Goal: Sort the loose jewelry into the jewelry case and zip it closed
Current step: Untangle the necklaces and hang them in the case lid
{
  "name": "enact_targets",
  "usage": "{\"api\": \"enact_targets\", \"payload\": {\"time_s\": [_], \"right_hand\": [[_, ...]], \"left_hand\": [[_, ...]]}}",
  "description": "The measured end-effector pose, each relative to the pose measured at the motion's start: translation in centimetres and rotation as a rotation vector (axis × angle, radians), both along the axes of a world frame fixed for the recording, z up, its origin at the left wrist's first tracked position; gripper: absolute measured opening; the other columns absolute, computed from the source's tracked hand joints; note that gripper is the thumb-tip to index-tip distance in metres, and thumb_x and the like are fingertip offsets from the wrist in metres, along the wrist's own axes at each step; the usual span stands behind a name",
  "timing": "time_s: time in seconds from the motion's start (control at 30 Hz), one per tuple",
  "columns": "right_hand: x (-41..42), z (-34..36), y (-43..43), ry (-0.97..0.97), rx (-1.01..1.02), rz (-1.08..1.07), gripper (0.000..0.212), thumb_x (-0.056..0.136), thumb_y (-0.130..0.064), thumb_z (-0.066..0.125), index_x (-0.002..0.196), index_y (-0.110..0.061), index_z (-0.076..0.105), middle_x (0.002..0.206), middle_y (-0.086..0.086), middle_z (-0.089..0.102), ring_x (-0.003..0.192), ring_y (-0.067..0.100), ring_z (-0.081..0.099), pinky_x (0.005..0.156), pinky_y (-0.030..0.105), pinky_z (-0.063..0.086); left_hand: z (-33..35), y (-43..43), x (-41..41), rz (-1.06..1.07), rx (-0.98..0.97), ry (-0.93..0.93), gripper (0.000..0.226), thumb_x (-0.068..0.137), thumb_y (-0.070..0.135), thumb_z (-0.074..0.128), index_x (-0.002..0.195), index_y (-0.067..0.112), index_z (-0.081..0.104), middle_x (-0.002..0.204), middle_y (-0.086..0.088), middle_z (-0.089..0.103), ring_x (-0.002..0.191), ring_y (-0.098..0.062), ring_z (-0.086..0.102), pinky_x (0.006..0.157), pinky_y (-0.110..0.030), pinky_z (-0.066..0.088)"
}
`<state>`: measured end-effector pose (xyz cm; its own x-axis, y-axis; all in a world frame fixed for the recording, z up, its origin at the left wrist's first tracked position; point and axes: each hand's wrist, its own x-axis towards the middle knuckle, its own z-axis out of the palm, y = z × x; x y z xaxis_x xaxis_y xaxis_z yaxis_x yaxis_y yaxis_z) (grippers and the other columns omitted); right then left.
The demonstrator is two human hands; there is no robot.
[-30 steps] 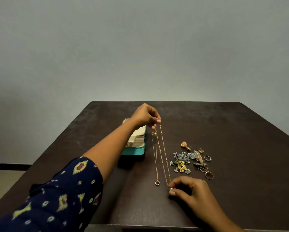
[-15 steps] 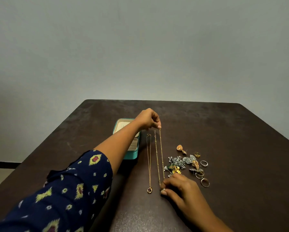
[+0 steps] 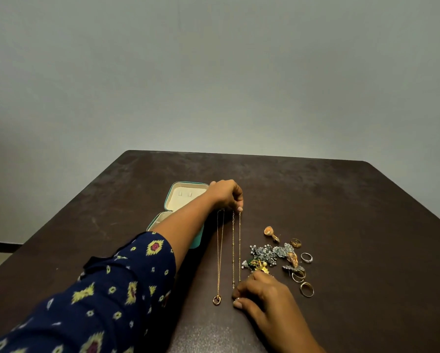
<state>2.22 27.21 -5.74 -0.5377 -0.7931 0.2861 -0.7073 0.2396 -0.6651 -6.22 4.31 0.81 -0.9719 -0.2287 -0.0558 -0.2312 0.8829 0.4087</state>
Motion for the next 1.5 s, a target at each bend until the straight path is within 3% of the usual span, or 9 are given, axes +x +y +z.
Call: {"api": "enact_targets", "payload": {"time_s": [0.13, 0.27, 0.4, 0.63, 0.83, 1.1, 1.23, 1.4, 1.5], "right_hand": [[0.0, 0.0, 0.0, -0.016, -0.005, 0.002, 0.026, 0.071, -0.039, 0.053, 0.087, -0.025, 0.067, 0.076, -0.017, 0.047, 0.082, -0.013, 0.043, 0.069, 0.005, 0.032], [0.0, 0.2, 0.0, 0.001, 0.011, 0.011, 0.029, 0.071, -0.04, 0.052, 0.09, -0.024, 0.068, 0.085, -0.011, 0.054, 0.078, -0.01, 0.042, 0.07, 0.005, 0.032], [0.0, 0.0, 0.0, -0.033, -0.021, -0.004, 0.019, 0.071, -0.033, 0.057, 0.089, -0.027, 0.061, 0.077, -0.016, 0.054, 0.082, -0.003, 0.048, 0.069, 0.007, 0.035], [0.3, 0.5, 0.4, -0.051, -0.094, -0.014, 0.016, 0.071, -0.028, 0.062, 0.087, -0.03, 0.057, 0.092, -0.017, 0.057, 0.078, 0.004, 0.055, 0.065, 0.01, 0.039], [0.6, 1.1, 0.7, -0.069, -0.116, -0.036, 0.01, 0.073, -0.027, 0.062, 0.081, -0.033, 0.06, 0.084, -0.014, 0.062, 0.078, 0.006, 0.059, 0.066, 0.017, 0.045], [1.9, 3.4, -2.3, -0.008, -0.149, -0.095, 0.006, 0.078, -0.019, 0.063, 0.077, -0.025, 0.063, 0.079, -0.008, 0.06, 0.074, 0.009, 0.057, 0.062, 0.02, 0.044], [1.9, 5.0, -7.1, -0.002, -0.112, -0.102, 0.012, 0.079, -0.006, 0.066, 0.083, -0.017, 0.067, 0.086, -0.007, 0.062, 0.077, 0.003, 0.056, 0.068, 0.011, 0.042], [2.0, 4.7, -11.4, -0.001, 0.0, -0.159, 0.014, 0.083, -0.008, 0.062, 0.093, -0.014, 0.07, 0.102, 0.002, 0.064, 0.092, 0.015, 0.061, 0.085, 0.03, 0.048], [2.9, 4.4, -12.5, 0.036, 0.044, -0.148, 0.015, 0.083, -0.01, 0.062, 0.092, -0.016, 0.071, 0.102, 0.002, 0.066, 0.097, 0.018, 0.06, 0.087, 0.033, 0.048]], "left_hand": [[-0.3, 0.4, 0.0, -0.007, -0.061, -0.013, 0.002, 0.079, 0.021, 0.069, 0.078, 0.02, 0.07, 0.089, 0.006, 0.072, 0.092, -0.009, 0.057, 0.097, -0.04, 0.023], [-0.1, 0.7, 0.2, 0.004, -0.07, -0.016, 0.003, 0.08, 0.023, 0.068, 0.078, 0.022, 0.069, 0.091, 0.006, 0.072, 0.093, -0.009, 0.057, 0.092, -0.038, 0.022], [0.4, 0.6, 0.5, 0.058, -0.069, 0.066, 0.01, 0.082, 0.026, 0.066, 0.088, 0.019, 0.069, 0.098, 0.002, 0.071, 0.1, -0.015, 0.058, 0.09, -0.036, 0.024], [1.6, -1.3, 5.4, 0.273, 0.143, 0.336, 0.009, 0.086, 0.02, 0.063, 0.088, 0.015, 0.07, 0.095, -0.003, 0.07, 0.092, -0.019, 0.061, 0.089, -0.037, 0.045], [-0.3, -4.0, 12.7, 0.605, 0.076, 0.429, 0.006, 0.087, 0.021, 0.061, 0.088, 0.018, 0.066, 0.09, 0.0, 0.064, 0.086, -0.018, 0.059, 0.076, -0.034, 0.048], [-2.9, -4.3, 16.5, 0.653, 0.182, 0.347, 0.03, 0.09, 0.028, 0.056, 0.116, 0.013, 0.058, 0.115, -0.004, 0.062, 0.104, -0.02, 0.058, 0.091, -0.037, 0.048], [-3.6, -3.7, 17.2, 0.648, 0.161, 0.338, 0.02, 0.092, 0.022, 0.052, 0.109, 0.018, 0.06, 0.112, -0.002, 0.065, 0.101, -0.018, 0.059, 0.093, -0.04, 0.046], [-3.7, -3.1, 18.6, 0.672, 0.104, 0.372, 0.018, 0.091, 0.022, 0.051, 0.105, 0.02, 0.062, 0.106, 0.001, 0.067, 0.1, -0.018, 0.059, 0.095, -0.04, 0.043], [-3.8, -3.4, 20.0, 0.692, 0.121, 0.371, 0.018, 0.091, 0.023, 0.052, 0.105, 0.022, 0.062, 0.105, 0.002, 0.067, 0.1, -0.016, 0.059, 0.095, -0.04, 0.044]]}}
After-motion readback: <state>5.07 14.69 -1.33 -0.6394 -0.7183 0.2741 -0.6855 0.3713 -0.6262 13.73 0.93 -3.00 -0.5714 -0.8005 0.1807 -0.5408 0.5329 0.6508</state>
